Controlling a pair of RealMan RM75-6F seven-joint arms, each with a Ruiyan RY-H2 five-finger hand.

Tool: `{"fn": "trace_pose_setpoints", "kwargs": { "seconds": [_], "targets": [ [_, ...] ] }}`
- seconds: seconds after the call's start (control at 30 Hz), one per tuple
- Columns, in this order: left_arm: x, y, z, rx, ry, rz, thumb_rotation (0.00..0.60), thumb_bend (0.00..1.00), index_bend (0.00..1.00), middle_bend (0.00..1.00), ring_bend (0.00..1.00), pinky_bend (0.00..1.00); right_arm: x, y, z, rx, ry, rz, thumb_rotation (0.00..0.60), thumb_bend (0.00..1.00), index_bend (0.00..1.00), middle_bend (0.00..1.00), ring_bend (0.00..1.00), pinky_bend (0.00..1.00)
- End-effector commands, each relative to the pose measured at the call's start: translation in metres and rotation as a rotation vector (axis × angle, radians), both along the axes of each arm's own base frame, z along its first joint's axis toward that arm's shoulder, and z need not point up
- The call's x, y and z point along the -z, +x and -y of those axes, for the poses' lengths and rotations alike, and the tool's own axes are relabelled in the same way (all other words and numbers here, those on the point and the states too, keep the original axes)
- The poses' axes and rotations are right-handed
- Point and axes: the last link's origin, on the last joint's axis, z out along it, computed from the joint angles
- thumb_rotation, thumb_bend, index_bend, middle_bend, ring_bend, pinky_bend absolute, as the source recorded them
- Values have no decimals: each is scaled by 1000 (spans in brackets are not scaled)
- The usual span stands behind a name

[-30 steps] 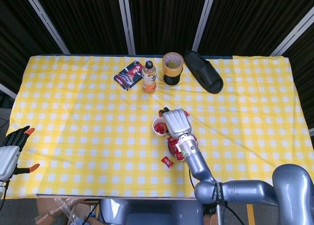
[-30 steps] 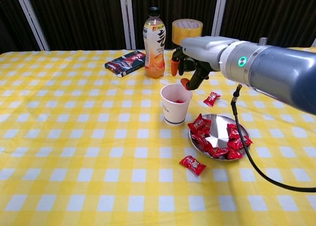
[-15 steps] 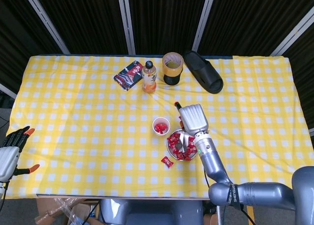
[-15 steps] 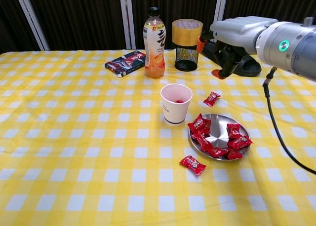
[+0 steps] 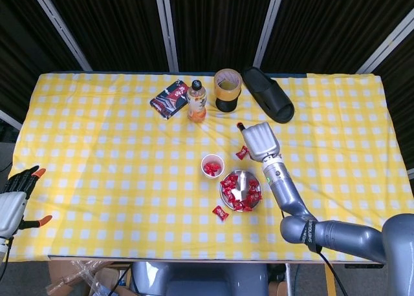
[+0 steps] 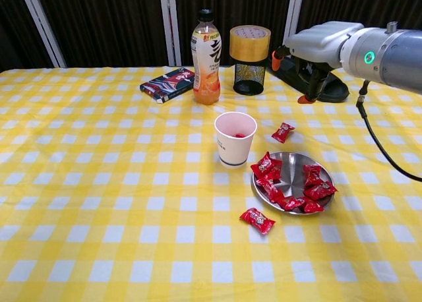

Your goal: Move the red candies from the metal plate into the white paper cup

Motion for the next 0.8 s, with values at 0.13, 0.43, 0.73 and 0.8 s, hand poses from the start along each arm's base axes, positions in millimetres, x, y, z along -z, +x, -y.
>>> {"fn": "trace_pose_setpoints", "kwargs": {
  "seconds": [0.13,0.43,0.73,0.8],
  "targets": [
    [1,0,-1,-6,-4,-1,600,50,0,0,0,0,25,-11,10,-26,49,-40,600,289,239,783,880,987],
    [1,-1,-3,-14,-10,3,600,50,0,0,0,0,47,-22,15,-51,90,-44,600,282,371,783,880,987],
    [2,-1,-3,-19,-12,1,600,50,0,0,0,0,63,-25,17,-54,116,-30,600,282,405,783,880,987],
    [2,-1,-4,-20,-11,1,600,50,0,0,0,0,65,-27,18,-49,119,-30,600,282,409,783,880,987]
  ]
}}
